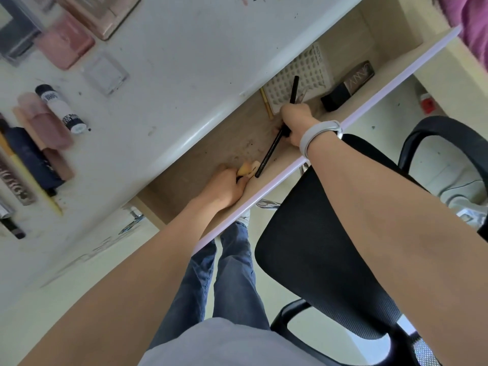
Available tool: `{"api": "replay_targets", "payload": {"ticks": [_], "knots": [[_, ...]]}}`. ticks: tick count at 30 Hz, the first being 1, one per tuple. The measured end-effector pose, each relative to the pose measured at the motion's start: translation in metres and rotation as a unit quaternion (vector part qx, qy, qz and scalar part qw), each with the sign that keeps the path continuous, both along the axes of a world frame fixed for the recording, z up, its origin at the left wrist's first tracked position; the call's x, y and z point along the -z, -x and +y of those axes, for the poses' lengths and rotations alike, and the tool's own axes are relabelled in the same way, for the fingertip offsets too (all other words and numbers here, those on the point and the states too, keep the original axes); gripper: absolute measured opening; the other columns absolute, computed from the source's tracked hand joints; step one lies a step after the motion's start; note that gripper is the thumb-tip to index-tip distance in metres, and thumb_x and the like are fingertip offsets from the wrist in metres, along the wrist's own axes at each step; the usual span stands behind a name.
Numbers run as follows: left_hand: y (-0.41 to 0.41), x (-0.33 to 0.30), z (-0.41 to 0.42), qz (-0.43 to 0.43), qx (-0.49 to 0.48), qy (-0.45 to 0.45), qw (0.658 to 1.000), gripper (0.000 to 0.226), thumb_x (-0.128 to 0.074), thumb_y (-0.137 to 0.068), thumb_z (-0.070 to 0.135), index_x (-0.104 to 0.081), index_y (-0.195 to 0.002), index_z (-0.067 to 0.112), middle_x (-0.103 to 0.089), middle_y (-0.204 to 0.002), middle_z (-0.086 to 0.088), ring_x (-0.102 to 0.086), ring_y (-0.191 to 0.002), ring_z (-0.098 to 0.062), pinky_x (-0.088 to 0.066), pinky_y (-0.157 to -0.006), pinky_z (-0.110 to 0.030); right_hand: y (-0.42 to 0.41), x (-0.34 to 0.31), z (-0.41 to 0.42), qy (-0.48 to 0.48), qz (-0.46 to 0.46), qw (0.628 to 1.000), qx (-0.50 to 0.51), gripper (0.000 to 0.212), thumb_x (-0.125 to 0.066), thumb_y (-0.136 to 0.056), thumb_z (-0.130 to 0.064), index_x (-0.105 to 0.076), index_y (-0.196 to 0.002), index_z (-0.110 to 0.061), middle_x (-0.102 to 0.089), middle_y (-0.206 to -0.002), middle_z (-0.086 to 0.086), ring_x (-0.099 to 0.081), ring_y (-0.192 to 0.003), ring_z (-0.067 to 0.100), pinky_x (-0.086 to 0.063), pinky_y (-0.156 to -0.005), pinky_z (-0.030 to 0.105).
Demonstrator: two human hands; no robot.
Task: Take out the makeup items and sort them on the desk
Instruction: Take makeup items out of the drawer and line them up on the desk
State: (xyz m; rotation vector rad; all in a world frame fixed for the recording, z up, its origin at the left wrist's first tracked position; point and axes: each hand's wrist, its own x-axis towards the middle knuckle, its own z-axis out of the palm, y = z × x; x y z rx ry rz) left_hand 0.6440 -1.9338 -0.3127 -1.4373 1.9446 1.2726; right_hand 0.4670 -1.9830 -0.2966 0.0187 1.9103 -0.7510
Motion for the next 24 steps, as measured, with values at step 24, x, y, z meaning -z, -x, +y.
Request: {"api": "replay_targets", "payload": {"ticks": [24], "knots": [[-0.031, -0.032, 0.003, 0.059, -0.117, 0.001, 0.991, 0.021, -0.04, -0.093, 0.02, -0.032, -0.074, 0.024, -0.042, -0.063, 0.0, -0.043, -0.052, -0.013, -0.03, -0.048, -0.022, -0.004, -0.01, -0.016, -0.015, 0.277, 0.942, -0.187, 0.033, -0.037, -0.092, -0.003, -0.054, -0.12, -0.004, -0.058, -0.115, 0.019, -0.057, -0.101, 0.032, -0.038, -0.067, 0.027]]}}
